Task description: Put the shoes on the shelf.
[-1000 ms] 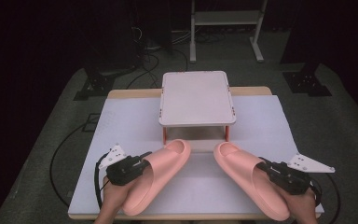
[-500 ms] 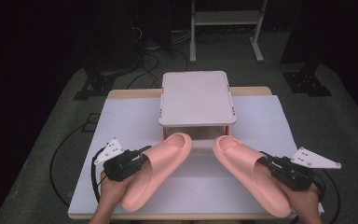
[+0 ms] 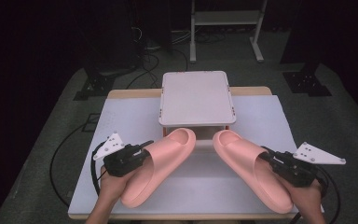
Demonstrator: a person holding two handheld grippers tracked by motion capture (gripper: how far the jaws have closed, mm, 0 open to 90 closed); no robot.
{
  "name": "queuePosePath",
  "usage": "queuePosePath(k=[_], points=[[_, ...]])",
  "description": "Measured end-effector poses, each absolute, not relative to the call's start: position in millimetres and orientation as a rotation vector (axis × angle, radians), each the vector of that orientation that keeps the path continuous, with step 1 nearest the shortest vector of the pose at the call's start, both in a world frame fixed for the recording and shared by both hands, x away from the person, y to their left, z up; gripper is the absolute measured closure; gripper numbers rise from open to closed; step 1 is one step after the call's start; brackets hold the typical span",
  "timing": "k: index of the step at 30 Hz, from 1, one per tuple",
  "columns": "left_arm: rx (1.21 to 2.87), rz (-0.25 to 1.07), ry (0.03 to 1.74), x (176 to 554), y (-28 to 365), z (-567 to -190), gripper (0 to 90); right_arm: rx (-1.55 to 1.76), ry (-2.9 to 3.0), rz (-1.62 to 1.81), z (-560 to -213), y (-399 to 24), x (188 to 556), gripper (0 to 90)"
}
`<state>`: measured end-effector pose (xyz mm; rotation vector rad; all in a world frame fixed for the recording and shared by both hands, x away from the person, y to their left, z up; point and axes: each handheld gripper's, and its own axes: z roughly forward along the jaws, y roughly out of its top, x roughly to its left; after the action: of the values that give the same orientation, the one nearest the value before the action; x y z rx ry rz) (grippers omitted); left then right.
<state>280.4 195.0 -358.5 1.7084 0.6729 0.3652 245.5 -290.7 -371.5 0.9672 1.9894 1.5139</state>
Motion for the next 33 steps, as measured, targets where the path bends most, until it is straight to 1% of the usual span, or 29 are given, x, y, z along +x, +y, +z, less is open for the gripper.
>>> queuePosePath(k=[10, 33], points=[[1.712, 0.376, 0.648, 285.8, 187.7, -344.3, 76.3, 0.935, 1.967, 1.521, -350.9, -287.0, 249.2, 81.6], [1.697, 0.368, 0.631, 304.9, 177.1, -323.1, 76.6, 0.926, 1.909, 1.536, -326.2, -281.2, 262.6, 81.6]])
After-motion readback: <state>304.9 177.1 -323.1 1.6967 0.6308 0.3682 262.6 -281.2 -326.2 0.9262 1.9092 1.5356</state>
